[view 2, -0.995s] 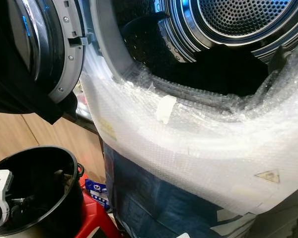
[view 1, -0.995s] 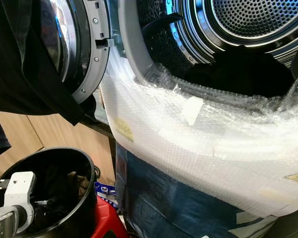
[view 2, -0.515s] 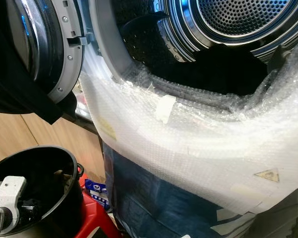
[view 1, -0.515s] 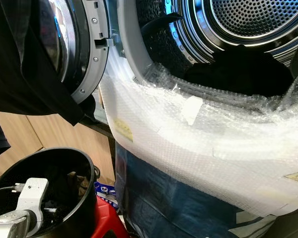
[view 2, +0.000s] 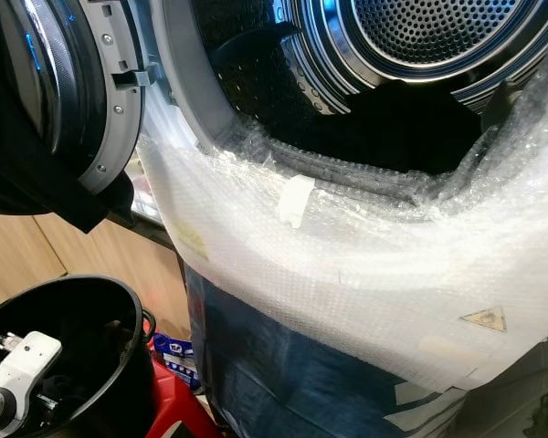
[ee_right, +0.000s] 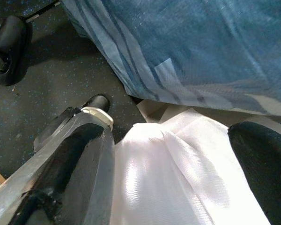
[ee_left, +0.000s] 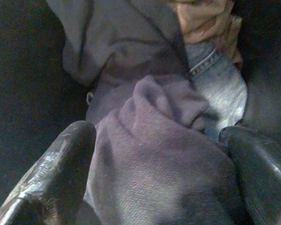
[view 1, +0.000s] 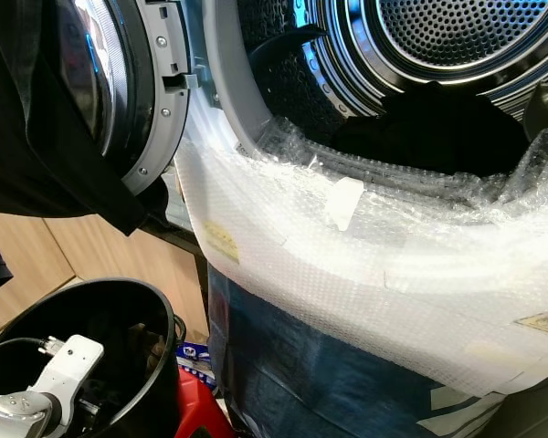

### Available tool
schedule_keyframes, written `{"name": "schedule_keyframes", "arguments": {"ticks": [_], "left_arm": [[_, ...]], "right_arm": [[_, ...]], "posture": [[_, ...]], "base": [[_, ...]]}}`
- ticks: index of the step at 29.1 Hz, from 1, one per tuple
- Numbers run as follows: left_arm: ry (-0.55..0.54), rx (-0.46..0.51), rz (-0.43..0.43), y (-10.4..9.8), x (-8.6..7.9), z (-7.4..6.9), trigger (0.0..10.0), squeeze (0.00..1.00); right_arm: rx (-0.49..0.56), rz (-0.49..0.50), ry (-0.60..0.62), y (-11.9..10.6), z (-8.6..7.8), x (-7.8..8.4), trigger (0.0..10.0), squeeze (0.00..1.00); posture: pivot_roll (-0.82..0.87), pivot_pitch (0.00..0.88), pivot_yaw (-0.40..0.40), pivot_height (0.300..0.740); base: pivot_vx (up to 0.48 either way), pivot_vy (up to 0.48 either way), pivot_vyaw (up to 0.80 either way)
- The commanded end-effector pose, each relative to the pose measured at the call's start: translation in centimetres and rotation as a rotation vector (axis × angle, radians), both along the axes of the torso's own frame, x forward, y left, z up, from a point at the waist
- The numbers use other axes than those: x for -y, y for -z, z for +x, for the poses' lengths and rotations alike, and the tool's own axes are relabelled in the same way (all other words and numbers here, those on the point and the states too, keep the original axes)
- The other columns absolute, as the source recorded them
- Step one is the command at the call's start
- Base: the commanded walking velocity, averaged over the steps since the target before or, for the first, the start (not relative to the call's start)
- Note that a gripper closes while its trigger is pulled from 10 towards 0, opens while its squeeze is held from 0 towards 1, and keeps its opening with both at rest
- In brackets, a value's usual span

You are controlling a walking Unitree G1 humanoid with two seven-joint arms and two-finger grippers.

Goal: Clothes washing

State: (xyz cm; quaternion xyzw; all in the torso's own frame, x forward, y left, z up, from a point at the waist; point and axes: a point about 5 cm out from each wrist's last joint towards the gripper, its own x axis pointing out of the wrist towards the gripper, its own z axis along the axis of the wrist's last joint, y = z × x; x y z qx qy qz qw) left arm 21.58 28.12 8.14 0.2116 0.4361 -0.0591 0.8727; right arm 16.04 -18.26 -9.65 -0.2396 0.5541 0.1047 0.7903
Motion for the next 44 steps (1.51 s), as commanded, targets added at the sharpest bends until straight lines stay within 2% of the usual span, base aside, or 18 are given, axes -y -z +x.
{"name": "schedule_keyframes", "arguments": {"ticks": [1, 4, 7, 11, 14, 15, 16, 17, 18, 19, 20, 27, 35, 40, 44], "left_arm": [[0.016, -0.007, 0.038, -0.1, -0.3, 0.0, 10.0, 0.00], [0.015, -0.011, 0.046, -0.1, -0.4, -0.1, 10.0, 0.00], [-0.048, -0.005, 0.039, 0.1, -1.0, -0.5, 10.0, 0.00], [-0.185, 0.003, -0.035, 1.0, -2.0, -1.3, 10.0, 0.00], [-0.218, 0.003, -0.073, 1.3, -2.1, -1.5, 10.0, 0.00], [-0.220, -0.004, -0.092, 1.4, -2.0, -1.6, 8.3, 0.00], [-0.220, -0.004, -0.092, 1.4, -2.0, -1.6, 8.3, 0.00], [-0.218, -0.009, -0.088, 1.5, -2.0, -1.6, 7.3, 0.00], [-0.215, -0.014, -0.084, 1.6, -2.0, -1.6, 4.5, 0.00], [-0.215, -0.015, -0.083, 1.7, -2.0, -1.6, 4.5, 0.00], [-0.215, -0.015, -0.085, 1.7, -2.0, -1.6, 0.0, 0.00], [-0.209, -0.001, -0.096, 1.8, -1.6, -1.5, 0.0, 0.00], [-0.155, -0.005, -0.081, 1.7, -1.2, -1.1, 0.0, 0.00], [-0.152, 0.034, -0.071, 1.2, -1.3, -0.7, 0.0, 0.00], [-0.150, 0.044, -0.074, 1.1, -1.3, -0.6, 0.0, 0.00]], "right_arm": [[0.009, 0.008, -0.012, -0.2, 0.5, -0.2, 10.0, 0.00], [0.017, 0.010, -0.010, -0.3, 0.8, -0.3, 10.0, 0.00], [0.018, 0.015, -0.026, -0.3, 0.9, -0.4, 10.0, 0.00], [0.017, 0.011, -0.061, -0.4, 1.0, -0.6, 10.0, 0.00], [0.019, 0.013, -0.068, -0.4, 1.2, -0.7, 10.0, 0.00], [0.023, 0.013, -0.079, -0.5, 1.4, -0.8, 10.0, 0.00], [0.023, 0.013, -0.079, -0.5, 1.4, -0.8, 10.0, 0.00], [0.025, 0.013, -0.082, -0.5, 1.4, -0.9, 10.0, 0.00], [0.026, 0.013, -0.088, -0.5, 1.5, -0.9, 10.0, 0.00], [0.026, 0.013, -0.089, -0.5, 1.5, -0.9, 10.0, 0.00], [0.026, 0.011, -0.096, -0.6, 1.5, -0.9, 10.0, 0.00], [0.028, -0.004, -0.135, -0.6, 1.7, -0.9, 10.0, 0.00], [0.016, -0.011, -0.167, -0.5, 1.4, -1.0, 10.0, 0.00], [0.033, -0.012, -0.209, -0.7, 1.9, -1.5, 10.0, 0.00], [0.032, -0.008, -0.224, -0.5, 1.5, -1.8, 10.0, 0.00]], "posture": [[0.16, 0.042, 0.025, 0.740], [0.17, 0.044, 0.024, 0.740], [0.18, 0.040, 0.020, 0.740], [0.18, 0.046, 0.017, 0.740], [0.18, 0.045, 0.017, 0.740], [0.19, 0.047, 0.015, 0.740], [0.19, 0.047, 0.015, 0.740], [0.19, 0.050, 0.013, 0.740], [0.19, 0.049, 0.015, 0.740], [0.19, 0.049, 0.015, 0.740], [0.18, 0.049, 0.014, 0.740], [0.18, 0.057, 0.012, 0.740], [0.18, 0.058, 0.014, 0.740], [0.18, 0.049, 0.011, 0.740], [0.18, 0.043, 0.011, 0.740]], "base": [[0.000, 0.000, 0.00], [0.000, 0.000, 0.00], [0.000, 0.000, 0.00], [0.000, 0.000, 0.00], [0.000, 0.000, 0.00], [0.000, 0.000, 0.00], [0.000, 0.000, 0.00], [0.000, 0.000, 0.00], [0.000, 0.000, 0.00], [0.000, 0.000, 0.00], [0.000, 0.000, 0.00], [0.000, 0.000, 0.00], [0.000, 0.000, 0.00], [0.000, 0.000, 0.00], [0.000, 0.000, 0.00]]}}
